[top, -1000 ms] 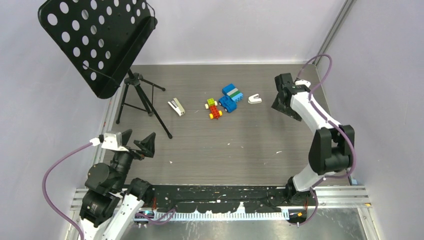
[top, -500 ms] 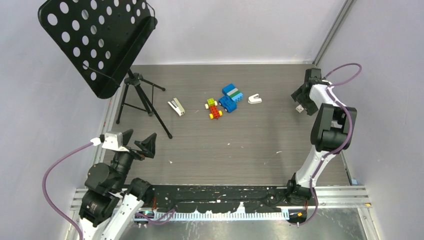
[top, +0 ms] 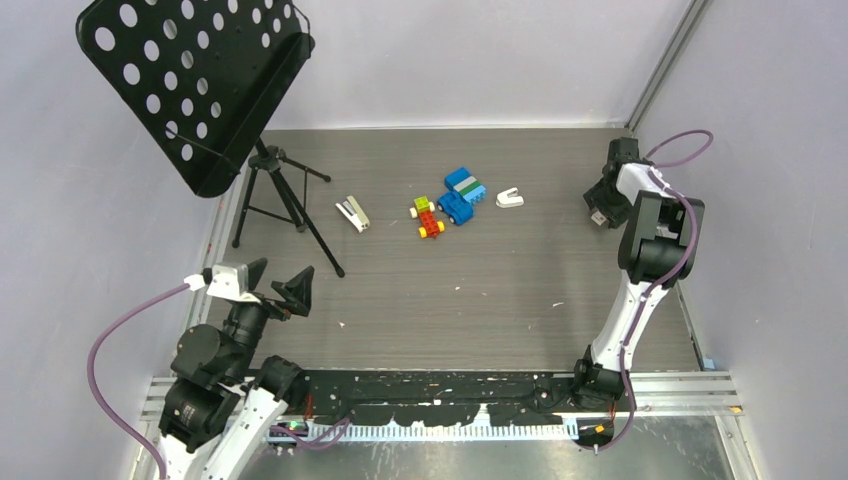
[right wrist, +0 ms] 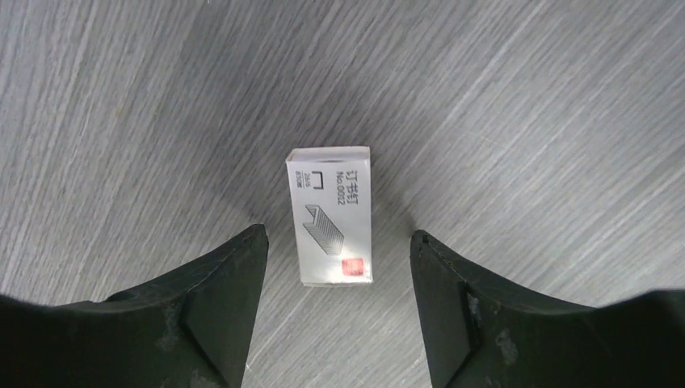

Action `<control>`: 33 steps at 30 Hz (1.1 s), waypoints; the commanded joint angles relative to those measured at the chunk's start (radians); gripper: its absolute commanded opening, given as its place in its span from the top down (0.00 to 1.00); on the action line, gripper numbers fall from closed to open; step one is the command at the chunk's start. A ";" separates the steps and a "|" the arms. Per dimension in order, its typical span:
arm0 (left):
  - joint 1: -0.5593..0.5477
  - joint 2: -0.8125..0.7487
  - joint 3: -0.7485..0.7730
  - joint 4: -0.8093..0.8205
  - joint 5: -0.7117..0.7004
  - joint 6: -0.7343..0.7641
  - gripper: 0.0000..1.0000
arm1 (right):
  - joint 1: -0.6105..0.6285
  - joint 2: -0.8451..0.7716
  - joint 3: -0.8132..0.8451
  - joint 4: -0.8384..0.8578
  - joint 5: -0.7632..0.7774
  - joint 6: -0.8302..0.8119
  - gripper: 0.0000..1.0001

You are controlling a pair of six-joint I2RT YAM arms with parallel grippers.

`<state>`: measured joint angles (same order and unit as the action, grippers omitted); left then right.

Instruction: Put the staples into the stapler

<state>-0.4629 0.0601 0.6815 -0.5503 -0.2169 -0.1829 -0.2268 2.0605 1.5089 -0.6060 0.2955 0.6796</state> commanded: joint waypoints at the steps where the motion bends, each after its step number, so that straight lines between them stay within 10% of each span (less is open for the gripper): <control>1: -0.003 0.017 -0.003 0.049 0.007 0.016 0.02 | -0.005 0.039 0.056 -0.018 0.008 -0.025 0.34; 19: -0.003 0.018 -0.005 0.044 0.010 0.017 0.02 | 0.083 -0.178 -0.189 0.015 -0.060 -0.075 0.61; 33: -0.002 0.074 -0.002 0.037 0.022 0.016 0.02 | 0.697 -0.411 -0.387 0.031 -0.107 -0.229 0.61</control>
<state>-0.4629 0.1013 0.6796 -0.5499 -0.2157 -0.1753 0.3187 1.7191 1.1305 -0.5903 0.2207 0.5426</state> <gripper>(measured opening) 0.983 0.394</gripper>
